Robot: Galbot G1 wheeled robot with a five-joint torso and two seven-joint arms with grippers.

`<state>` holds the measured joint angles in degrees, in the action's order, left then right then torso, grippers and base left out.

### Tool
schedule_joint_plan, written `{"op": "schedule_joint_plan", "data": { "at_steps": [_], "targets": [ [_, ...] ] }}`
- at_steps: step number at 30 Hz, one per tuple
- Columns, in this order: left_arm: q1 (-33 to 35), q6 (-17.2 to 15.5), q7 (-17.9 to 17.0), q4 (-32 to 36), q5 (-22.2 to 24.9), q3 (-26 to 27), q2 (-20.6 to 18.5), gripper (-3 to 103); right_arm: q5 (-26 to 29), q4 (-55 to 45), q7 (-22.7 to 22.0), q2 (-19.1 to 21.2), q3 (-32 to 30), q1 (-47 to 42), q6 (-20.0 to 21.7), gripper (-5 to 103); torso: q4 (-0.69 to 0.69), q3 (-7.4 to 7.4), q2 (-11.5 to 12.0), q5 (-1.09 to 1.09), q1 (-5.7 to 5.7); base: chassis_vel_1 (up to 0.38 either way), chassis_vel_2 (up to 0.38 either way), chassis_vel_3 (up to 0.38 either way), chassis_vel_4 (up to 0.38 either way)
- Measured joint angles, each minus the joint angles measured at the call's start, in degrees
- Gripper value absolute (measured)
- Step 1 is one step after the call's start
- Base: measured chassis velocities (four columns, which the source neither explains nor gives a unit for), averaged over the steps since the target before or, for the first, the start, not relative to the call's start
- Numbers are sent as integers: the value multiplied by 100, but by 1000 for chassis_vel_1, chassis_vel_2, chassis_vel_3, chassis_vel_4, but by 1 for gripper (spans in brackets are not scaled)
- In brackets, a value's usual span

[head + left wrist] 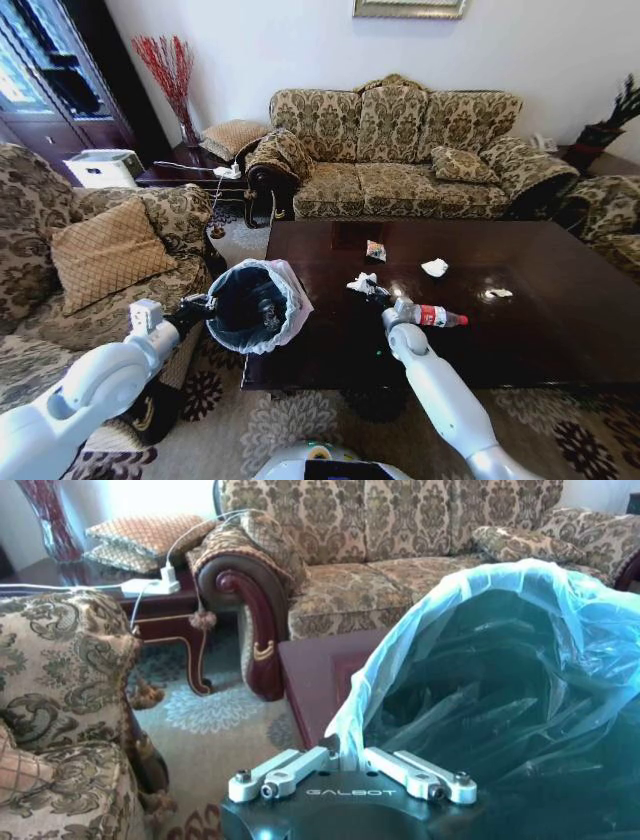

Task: Move to the front of the table and place the trash on the table into the trash bin.

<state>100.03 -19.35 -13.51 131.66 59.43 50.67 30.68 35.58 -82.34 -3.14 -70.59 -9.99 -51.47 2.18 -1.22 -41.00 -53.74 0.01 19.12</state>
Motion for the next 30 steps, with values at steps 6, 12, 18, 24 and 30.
{"op": "schedule_joint_plan", "data": {
  "at_steps": [6,12,18,24,30],
  "targets": [
    [6,5,1,4,0,-5,-9,0,-325,123,-302,-194,34,154,130,40,-1,0,0,-2,0,0,0,0,0],
    [16,22,1,8,-7,7,26,0,-580,273,-731,-327,51,277,568,67,0,0,0,-1,0,0,0,0,0],
    [16,25,2,18,-13,3,26,0,-562,547,-847,-398,45,427,744,89,-1,0,0,-1,0,0,0,0,0],
    [16,30,4,20,-14,1,33,0,-474,681,-838,-371,29,445,782,90,1,0,0,-1,0,0,0,0,0],
    [9,46,7,14,-18,-9,35,0,-363,781,-755,-346,20,457,779,64,0,0,0,-1,1,0,0,0,0]
  ]
}}
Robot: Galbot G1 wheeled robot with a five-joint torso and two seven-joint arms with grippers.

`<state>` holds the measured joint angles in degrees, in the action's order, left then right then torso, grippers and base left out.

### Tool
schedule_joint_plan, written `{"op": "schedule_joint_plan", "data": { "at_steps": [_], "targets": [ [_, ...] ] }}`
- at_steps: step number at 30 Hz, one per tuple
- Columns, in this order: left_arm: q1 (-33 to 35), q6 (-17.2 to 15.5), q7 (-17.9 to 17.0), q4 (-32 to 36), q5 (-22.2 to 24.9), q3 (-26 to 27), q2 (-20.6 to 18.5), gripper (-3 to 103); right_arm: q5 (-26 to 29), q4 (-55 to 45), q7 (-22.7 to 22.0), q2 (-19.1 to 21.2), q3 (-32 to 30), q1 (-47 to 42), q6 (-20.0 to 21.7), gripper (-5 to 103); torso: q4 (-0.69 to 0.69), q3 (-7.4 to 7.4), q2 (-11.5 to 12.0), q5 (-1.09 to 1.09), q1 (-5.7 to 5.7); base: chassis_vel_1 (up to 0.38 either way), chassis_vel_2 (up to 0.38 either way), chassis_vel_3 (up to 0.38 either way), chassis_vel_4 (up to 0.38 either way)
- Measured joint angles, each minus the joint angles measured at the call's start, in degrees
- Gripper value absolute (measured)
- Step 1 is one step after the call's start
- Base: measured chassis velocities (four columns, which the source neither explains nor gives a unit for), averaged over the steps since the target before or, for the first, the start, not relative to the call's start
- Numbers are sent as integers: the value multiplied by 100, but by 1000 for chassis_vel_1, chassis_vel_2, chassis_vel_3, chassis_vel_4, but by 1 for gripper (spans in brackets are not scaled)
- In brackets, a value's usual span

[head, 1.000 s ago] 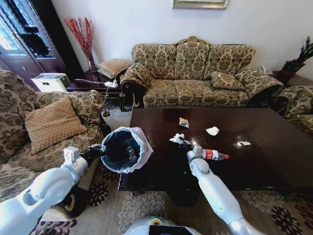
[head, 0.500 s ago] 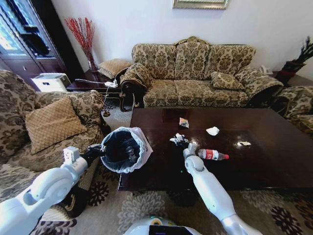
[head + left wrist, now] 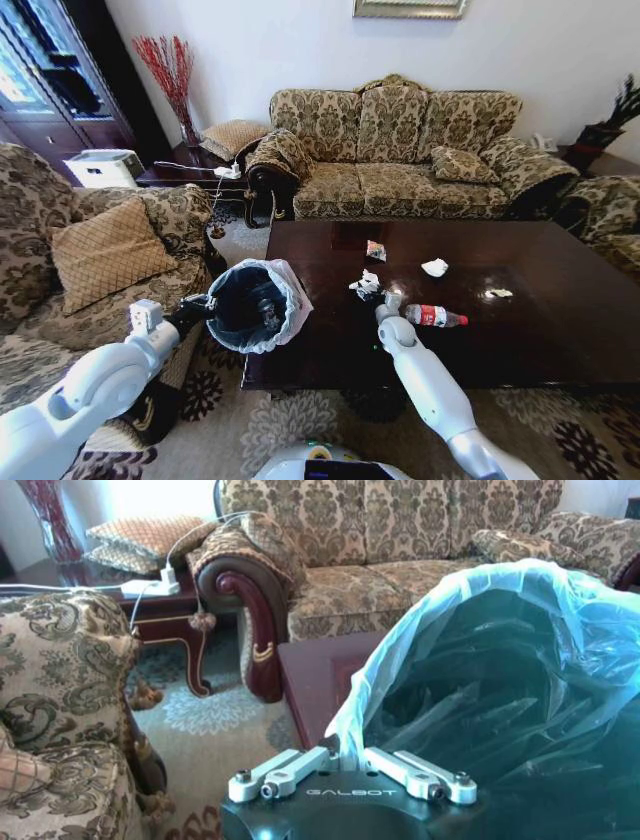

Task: Move to the front of the table and place the trash on the table into the trash bin.

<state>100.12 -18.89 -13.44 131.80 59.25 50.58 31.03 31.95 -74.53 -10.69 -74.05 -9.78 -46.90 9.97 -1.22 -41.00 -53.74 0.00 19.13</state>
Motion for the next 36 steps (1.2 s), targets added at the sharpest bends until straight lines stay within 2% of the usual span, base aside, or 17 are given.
{"op": "schedule_joint_plan", "data": {
  "at_steps": [1,2,7,9,10,12,15,16,18,22,25,28,29,32,33,35,36],
  "targets": [
    [1,6,0,0,-1,0,-1,0,7,0,4,4,-1,0,-3,64,0,0,0,0,0,0,0,0,0],
    [2,11,2,0,-1,1,-2,0,15,0,11,10,-1,-2,-9,53,0,0,0,0,0,0,0,0,0],
    [3,14,2,2,-1,3,-19,0,26,-16,18,25,-3,-23,-19,42,0,0,0,0,0,0,0,0,0],
    [4,14,2,11,-1,3,-29,0,41,-34,20,33,-4,-46,-24,32,0,0,0,0,0,0,0,0,0],
    [4,14,2,11,-1,3,-29,0,41,-34,20,33,-4,-46,-24,32,0,0,0,0,0,0,0,0,0],
    [14,15,1,23,-1,7,-48,0,56,-55,29,43,-6,-72,-27,20,0,0,0,0,0,0,0,0,0],
    [26,14,-2,39,3,16,-100,0,92,-135,35,63,-20,-127,-30,10,0,0,0,-1,0,0,0,0,0],
    [26,14,-2,39,3,16,-100,0,92,-135,35,63,-20,-127,-30,10,0,0,0,-1,0,0,0,0,0],
    [30,14,-15,54,22,25,-150,0,136,-261,36,92,-35,-185,-30,1,0,0,0,0,0,0,0,0,0],
    [43,14,-66,73,99,49,-282,0,262,-710,78,195,-68,-336,-45,1,0,0,0,-1,0,0,0,0,0],
    [36,-15,-192,79,377,72,-508,0,382,-1370,225,331,-75,-437,-140,0,0,0,0,2,0,0,0,0,0],
    [-2,-80,-393,54,968,87,-1045,0,807,-2404,404,495,-11,-391,-140,0,0,0,0,2,0,0,0,0,0],
    [-2,-80,-393,54,968,87,-1045,0,807,-2404,404,495,-11,-391,-140,0,0,0,0,2,0,0,0,0,0],
    [-146,-154,-557,-55,1639,104,-1811,0,1236,-3525,472,631,113,-54,15,0,-1,0,0,2,0,0,0,0,0],
    [-146,-154,-557,-55,1639,104,-1811,0,1236,-3525,472,631,113,-54,15,0,-1,0,0,2,0,0,0,0,0],
    [-305,-174,-621,-246,2300,191,-2675,0,1652,-4288,562,766,322,247,169,0,1,0,0,-2,0,0,0,0,0],
    [-305,-174,-621,-246,2300,191,-2675,0,1652,-4288,562,766,322,247,169,0,1,0,0,-2,0,0,0,0,0]
  ]
}}
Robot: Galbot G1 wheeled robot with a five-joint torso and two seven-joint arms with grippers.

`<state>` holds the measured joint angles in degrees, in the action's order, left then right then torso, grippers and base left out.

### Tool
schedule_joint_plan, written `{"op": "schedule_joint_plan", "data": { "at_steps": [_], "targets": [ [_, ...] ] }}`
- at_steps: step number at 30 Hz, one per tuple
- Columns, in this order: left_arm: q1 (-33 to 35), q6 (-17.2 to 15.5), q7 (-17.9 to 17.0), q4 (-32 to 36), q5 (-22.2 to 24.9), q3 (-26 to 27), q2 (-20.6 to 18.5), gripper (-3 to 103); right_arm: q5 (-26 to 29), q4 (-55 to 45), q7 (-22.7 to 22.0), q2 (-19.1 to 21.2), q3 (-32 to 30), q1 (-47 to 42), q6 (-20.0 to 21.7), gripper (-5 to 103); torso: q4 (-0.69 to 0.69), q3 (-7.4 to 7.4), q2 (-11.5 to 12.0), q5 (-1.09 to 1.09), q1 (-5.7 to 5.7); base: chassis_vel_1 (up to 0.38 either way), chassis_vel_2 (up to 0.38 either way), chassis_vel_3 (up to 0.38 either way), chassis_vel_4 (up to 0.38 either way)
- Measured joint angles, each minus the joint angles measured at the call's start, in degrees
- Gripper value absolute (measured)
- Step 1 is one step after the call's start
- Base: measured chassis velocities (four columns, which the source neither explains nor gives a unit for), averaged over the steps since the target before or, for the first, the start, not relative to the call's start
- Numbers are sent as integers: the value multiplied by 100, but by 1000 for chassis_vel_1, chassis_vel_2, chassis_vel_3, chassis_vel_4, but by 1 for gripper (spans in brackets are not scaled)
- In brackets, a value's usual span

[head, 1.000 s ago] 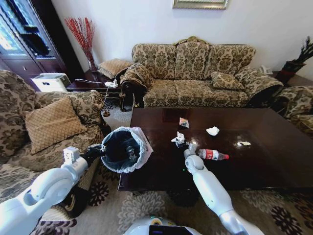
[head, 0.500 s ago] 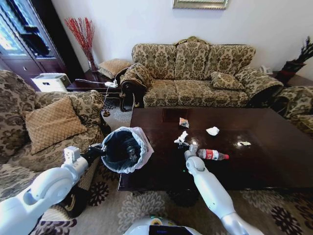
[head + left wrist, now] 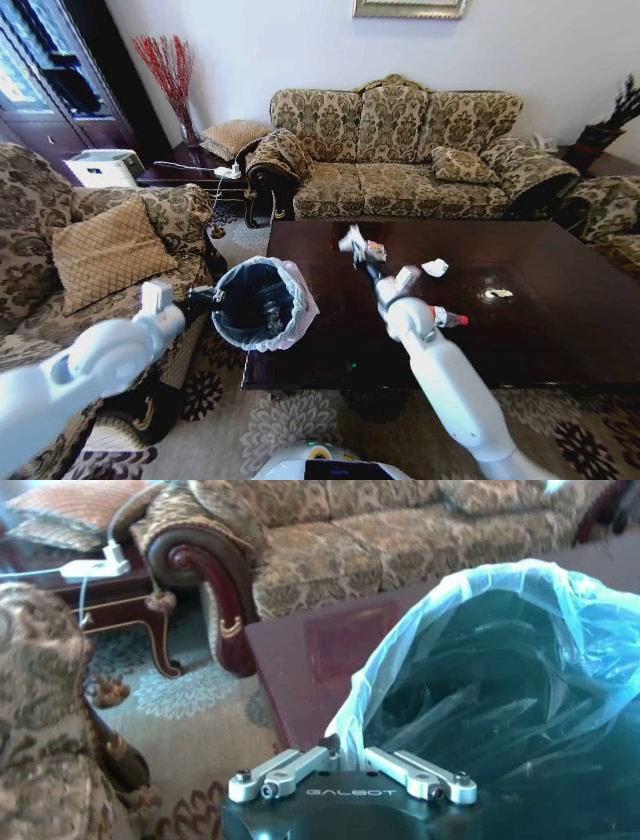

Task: Move to the front of the table and place the trash on the table into the trash bin.

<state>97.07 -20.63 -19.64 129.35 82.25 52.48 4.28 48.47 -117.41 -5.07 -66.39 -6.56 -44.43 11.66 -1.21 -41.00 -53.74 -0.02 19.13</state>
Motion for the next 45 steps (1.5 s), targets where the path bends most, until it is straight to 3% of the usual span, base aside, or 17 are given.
{"op": "schedule_joint_plan", "data": {
  "at_steps": [4,7,11,18,23,24,25,27,33,37,38,40,42,43,45],
  "targets": [
    [-80,54,39,-428,556,80,-1065,0,221,-928,401,218,563,202,164,0,0,0,0,0,1,0,0,0,0],
    [-43,117,85,-556,638,107,-1400,0,-14,-1218,646,319,890,57,182,0,-3,0,0,3,0,0,0,0,0],
    [-9,188,118,-697,641,117,-1610,0,-584,-1366,961,551,1176,-529,83,0,1,0,0,2,0,0,0,0,0],
    [-12,249,101,-596,636,118,-1606,0,-1648,-1020,1313,801,1406,-1077,-304,2,-1,0,0,1,-1,0,0,0,0],
    [-27,249,57,-418,595,113,-1522,0,-1789,-903,1317,730,1415,-1009,-332,24,-2,0,0,2,0,0,0,0,0],
    [-38,249,45,-384,587,113,-1509,0,-1797,-875,1300,705,1427,-984,-331,24,-2,0,0,2,0,0,0,0,0],
    [-53,249,35,-341,583,114,-1498,0,-1806,-848,1274,678,1444,-961,-327,34,-2,0,0,1,0,0,0,0,0],
    [-62,249,28,-301,579,116,-1491,0,-1815,-830,1255,654,1459,-947,-316,34,-2,0,0,2,0,0,0,0,0],
    [-52,225,17,48,450,113,-1437,0,-1907,-584,1074,421,1742,-621,-294,61,-1,0,0,2,0,0,0,0,0],
    [-40,213,17,161,418,98,-1407,0,-1943,-469,1027,335,1827,-472,-296,66,-1,0,0,1,0,0,0,0,0],
    [-34,204,18,221,400,87,-1369,0,-1970,-401,1022,284,1881,-359,-295,78,-1,0,0,2,0,0,0,0,0],
    [-31,182,17,266,376,64,-1281,0,-1976,-353,1051,262,1974,-216,-290,88,-2,0,0,2,0,0,0,0,0],
    [-28,176,11,263,368,52,-1243,0,-1959,-362,1067,278,2008,-207,-300,88,-2,0,0,2,0,0,0,0,0],
    [-20,171,-2,244,364,44,-1206,0,-1920,-418,1099,303,2006,-236,-332,97,-2,0,0,2,0,0,0,0,0],
    [-8,166,-29,199,362,31,-1167,0,-1857,-531,1199,338,1918,-339,-456,99,-2,0,0,2,0,0,0,0,0]
  ]
}}
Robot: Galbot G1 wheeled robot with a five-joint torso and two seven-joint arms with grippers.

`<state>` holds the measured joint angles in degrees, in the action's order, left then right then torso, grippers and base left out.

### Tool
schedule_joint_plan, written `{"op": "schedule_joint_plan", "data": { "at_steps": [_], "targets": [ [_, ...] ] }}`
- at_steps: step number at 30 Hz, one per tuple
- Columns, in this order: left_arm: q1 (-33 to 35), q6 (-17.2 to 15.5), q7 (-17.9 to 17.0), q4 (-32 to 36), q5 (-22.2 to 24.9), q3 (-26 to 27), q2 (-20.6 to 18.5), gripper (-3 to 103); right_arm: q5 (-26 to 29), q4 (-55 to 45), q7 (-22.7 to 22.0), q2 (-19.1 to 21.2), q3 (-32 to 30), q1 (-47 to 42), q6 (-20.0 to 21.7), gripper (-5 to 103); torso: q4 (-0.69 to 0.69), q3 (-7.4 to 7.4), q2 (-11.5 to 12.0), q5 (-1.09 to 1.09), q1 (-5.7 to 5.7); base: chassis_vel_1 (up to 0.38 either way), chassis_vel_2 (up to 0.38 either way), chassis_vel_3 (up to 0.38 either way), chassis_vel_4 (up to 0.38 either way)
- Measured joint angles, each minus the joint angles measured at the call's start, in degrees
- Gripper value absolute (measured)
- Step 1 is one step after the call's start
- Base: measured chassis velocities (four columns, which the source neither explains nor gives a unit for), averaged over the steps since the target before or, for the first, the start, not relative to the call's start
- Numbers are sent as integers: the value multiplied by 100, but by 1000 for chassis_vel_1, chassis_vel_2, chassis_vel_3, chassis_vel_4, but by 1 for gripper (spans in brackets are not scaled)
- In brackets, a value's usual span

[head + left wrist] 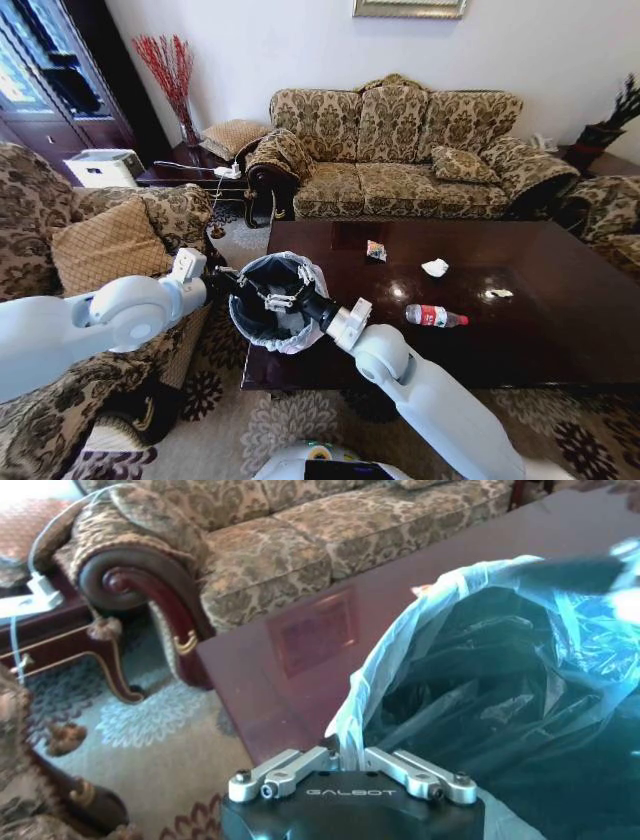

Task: Move to the front of the table and place the trash on the table into the trash bin.

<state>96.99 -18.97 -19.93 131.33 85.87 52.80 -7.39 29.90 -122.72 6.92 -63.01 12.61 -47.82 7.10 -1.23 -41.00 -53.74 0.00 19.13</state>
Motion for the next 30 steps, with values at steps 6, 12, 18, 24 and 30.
{"op": "schedule_joint_plan", "data": {
  "at_steps": [6,12,18,24,30],
  "targets": [
    [34,-122,-221,-501,-157,-26,-40,0,387,-874,185,232,-673,-622,-489,100,2,0,0,0,0,0,0,0,0],
    [13,-79,-851,-1515,417,238,-276,0,361,-1547,-279,363,-1602,-1436,-748,100,-1,0,0,1,0,0,0,0,0],
    [-54,126,-973,-2019,962,617,-228,0,98,-1194,-641,236,-2569,-1951,-992,100,3,0,0,-3,1,0,0,0,0],
    [-392,372,-1574,-2415,1427,1062,189,0,150,-730,-715,76,-3440,-2293,-1108,100,0,0,0,0,0,0,0,0,0],
    [-860,614,-1783,-2929,944,1048,644,0,175,-356,-720,-48,-3640,-2255,-1137,100,3,0,0,-2,0,0,0,0,0]
  ]
}}
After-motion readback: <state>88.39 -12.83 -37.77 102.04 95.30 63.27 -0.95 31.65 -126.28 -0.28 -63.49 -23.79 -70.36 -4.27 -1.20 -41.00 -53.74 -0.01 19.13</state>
